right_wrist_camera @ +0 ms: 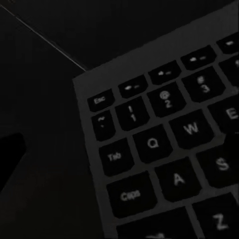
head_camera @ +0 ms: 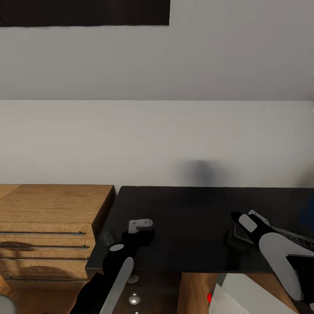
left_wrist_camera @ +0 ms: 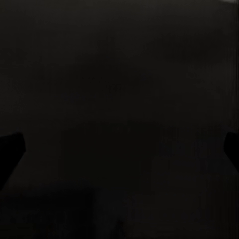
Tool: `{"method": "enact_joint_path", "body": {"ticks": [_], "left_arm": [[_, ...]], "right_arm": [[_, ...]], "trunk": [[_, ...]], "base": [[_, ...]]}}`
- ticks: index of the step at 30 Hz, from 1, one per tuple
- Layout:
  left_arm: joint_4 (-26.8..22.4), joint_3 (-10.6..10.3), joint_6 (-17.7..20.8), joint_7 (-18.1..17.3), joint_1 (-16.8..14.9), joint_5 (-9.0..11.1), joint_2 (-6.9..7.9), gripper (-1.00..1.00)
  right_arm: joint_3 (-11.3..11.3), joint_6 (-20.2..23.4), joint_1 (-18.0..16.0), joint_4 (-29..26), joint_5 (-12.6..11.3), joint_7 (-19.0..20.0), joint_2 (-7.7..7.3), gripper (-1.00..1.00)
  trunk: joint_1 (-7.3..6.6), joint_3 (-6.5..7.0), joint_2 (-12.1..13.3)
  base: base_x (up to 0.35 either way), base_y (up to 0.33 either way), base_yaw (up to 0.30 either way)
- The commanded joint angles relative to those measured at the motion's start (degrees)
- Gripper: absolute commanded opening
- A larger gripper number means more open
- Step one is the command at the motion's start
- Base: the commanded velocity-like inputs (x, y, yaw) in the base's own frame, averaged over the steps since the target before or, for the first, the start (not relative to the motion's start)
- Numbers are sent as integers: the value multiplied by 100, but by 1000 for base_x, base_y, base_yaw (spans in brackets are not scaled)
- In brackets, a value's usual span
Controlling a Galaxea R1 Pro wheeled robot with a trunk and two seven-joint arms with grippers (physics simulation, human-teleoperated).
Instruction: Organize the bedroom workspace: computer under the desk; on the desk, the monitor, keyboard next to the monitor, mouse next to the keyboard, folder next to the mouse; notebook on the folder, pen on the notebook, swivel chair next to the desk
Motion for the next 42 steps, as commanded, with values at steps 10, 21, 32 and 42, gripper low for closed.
{"method": "enact_joint_path", "body": {"ticks": [10,21,32,42], "left_arm": [[134,1,13,55,-5,63,1,100],[199,2,7,55,-5,61,1,100],[204,2,12,55,-5,61,1,100],[204,2,12,55,-5,61,1,100]], "right_arm": [[3,42,0,-19,1,-29,-1,100],[5,34,1,-21,1,-28,-1,100],[5,33,0,-21,1,-21,-1,100],[5,33,-1,-21,1,-27,-1,100]], "trunk": [[0,54,-3],[0,121,-3],[0,188,-3],[0,238,-3]], "base": [[0,0,-188],[0,0,-188],[0,0,-188],[0,0,-178]]}}
